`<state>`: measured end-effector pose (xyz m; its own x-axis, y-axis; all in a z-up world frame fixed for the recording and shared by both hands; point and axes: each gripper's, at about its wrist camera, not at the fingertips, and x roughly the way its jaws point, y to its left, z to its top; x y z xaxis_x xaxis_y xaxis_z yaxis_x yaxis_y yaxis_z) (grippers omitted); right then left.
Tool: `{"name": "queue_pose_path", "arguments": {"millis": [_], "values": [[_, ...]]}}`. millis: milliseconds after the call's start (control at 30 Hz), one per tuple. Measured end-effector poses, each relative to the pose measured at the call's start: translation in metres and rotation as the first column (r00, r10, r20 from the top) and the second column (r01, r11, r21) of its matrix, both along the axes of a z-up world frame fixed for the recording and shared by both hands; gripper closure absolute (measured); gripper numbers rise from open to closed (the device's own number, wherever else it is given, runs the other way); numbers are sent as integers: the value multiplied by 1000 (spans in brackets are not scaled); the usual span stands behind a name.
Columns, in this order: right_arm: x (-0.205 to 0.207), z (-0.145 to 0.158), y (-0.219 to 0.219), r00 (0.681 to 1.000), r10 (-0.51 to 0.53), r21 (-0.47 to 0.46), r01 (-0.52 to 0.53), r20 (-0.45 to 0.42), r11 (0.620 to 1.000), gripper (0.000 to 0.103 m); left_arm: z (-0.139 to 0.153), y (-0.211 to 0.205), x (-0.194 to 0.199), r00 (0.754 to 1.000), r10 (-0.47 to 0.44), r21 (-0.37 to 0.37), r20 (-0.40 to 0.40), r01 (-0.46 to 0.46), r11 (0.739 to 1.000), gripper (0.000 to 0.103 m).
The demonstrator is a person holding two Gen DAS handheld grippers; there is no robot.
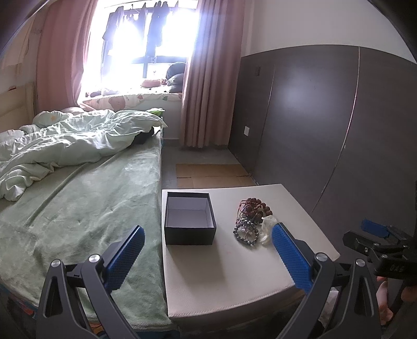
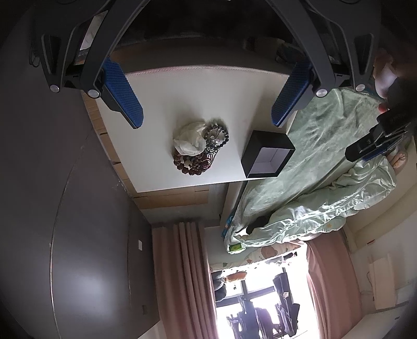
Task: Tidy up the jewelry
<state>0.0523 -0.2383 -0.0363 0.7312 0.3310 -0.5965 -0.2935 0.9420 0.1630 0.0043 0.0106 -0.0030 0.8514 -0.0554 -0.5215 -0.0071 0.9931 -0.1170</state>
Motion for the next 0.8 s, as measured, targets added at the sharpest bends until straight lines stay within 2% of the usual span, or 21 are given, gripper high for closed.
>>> {"name": "queue_pose_path", "arguments": {"millis": [267, 567, 800], "values": [[5, 0, 1, 1000, -8, 3, 8, 2, 1000, 5, -2, 0, 6, 1000, -1, -9, -3, 1, 1000, 8], [22, -6, -6, 997, -54, 45, 57, -51, 997, 5, -9, -1, 23, 1000, -23, -19, -12, 22, 1000, 8], [46, -15, -16, 988, -121, 73, 128, -96, 989, 5, -19, -1, 52, 999, -36, -73, -29, 34, 997, 8]]}}
